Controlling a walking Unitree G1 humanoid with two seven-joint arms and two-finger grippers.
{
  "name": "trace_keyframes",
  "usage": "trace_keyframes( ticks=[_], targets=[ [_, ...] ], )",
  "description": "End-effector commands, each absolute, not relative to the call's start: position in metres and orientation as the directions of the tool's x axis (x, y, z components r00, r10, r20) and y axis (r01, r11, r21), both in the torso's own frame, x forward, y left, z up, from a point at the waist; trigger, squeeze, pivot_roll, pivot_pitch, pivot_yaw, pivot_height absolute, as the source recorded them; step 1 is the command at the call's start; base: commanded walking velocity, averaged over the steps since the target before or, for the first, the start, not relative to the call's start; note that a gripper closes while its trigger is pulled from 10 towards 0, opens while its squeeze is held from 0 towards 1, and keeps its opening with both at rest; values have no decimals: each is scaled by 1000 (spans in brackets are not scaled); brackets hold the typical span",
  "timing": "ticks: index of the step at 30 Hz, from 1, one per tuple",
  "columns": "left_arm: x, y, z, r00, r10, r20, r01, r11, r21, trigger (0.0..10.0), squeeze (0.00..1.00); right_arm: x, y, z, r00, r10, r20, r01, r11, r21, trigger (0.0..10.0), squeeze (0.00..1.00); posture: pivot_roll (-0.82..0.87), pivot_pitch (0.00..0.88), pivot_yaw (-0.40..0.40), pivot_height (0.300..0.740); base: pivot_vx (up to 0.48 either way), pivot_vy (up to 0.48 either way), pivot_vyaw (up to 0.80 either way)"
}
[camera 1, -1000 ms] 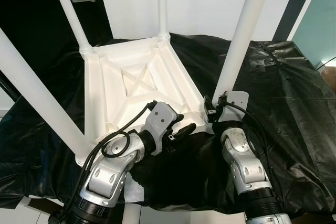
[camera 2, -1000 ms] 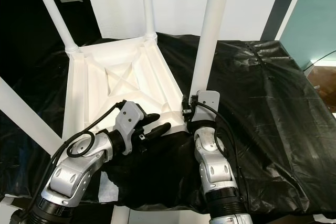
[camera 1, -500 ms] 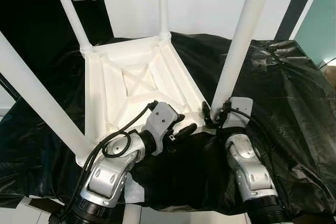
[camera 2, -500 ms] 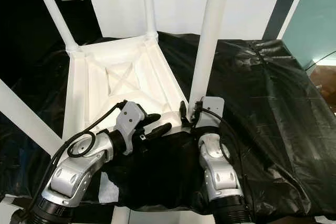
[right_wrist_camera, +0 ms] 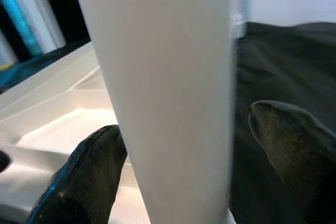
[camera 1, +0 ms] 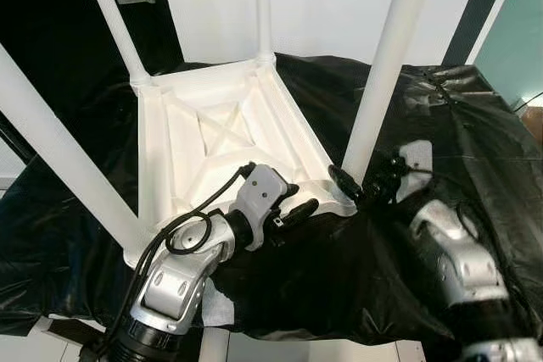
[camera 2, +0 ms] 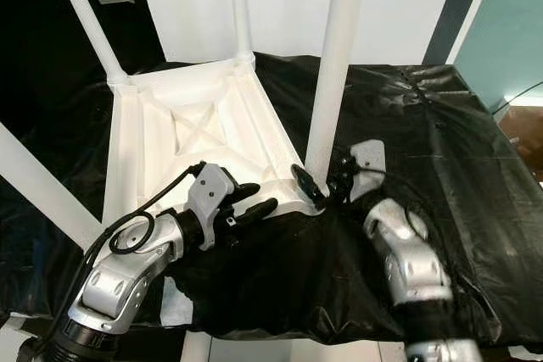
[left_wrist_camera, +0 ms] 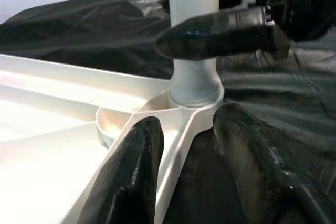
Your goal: Building children table
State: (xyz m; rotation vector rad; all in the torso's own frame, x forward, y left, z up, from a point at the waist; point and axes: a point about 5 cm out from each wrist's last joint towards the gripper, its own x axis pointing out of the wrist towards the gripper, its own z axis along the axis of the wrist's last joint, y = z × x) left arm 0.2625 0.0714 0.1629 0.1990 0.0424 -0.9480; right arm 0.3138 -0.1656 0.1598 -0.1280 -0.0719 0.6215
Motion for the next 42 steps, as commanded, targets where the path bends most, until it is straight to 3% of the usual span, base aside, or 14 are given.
trace_keyframes(
  ticks=[1,9,10,11,18,23,31,33,34,36,40,42],
  targets=[
    [265,72,165,591,-798,-115,804,573,159,10000,0,317,-161,153,769,639,-19,-634,758,-151,10000,0,-60,0,22,740,0,0,0],
    [266,72,167,597,-795,-109,800,578,162,10000,0,335,-147,150,668,735,-114,-740,642,-201,10000,0,-51,0,26,740,0,0,0],
    [266,72,168,599,-793,-108,798,580,164,10000,0,337,-146,149,658,743,-123,-750,631,-199,1255,0,-40,0,22,740,0,0,0],
    [266,73,168,603,-790,-107,795,584,166,10000,0,339,-145,149,648,751,-127,-759,622,-192,0,0,-34,0,18,740,0,0,0],
    [265,75,168,615,-781,-108,786,596,165,10000,0,339,-151,149,654,749,-107,-755,637,-158,0,0,-32,0,13,740,0,0,0],
    [263,74,167,613,-783,-109,788,595,159,10000,0,339,-159,146,781,622,-57,-623,772,-124,0,0,-38,8,13,740,0,0,0],
    [262,74,166,605,-788,-115,794,588,154,10000,0,331,-156,145,871,490,11,-487,867,-105,0,0,-47,18,23,740,0,0,0],
    [262,74,166,599,-792,-118,799,582,151,10000,0,327,-152,138,945,328,18,-326,943,-61,0,0,-55,25,31,740,0,0,0],
    [262,74,166,599,-792,-118,799,582,151,10000,0,327,-152,138,945,328,18,-326,943,-61,0,0,-55,25,31,740,0,0,0],
    [261,74,166,595,-795,-120,802,578,150,10000,0,323,-150,134,987,157,25,-156,986,-53,0,0,-58,29,33,740,0,0,0],
    [261,73,165,592,-797,-121,804,575,148,10000,0,320,-135,126,999,-47,18,46,999,14,0,0,-54,30,34,740,0,0,0],
    [261,73,165,591,-797,-121,805,575,147,10000,0,319,-127,124,997,-81,-1,81,995,51,0,0,-54,30,34,740,0,0,0]
  ],
)
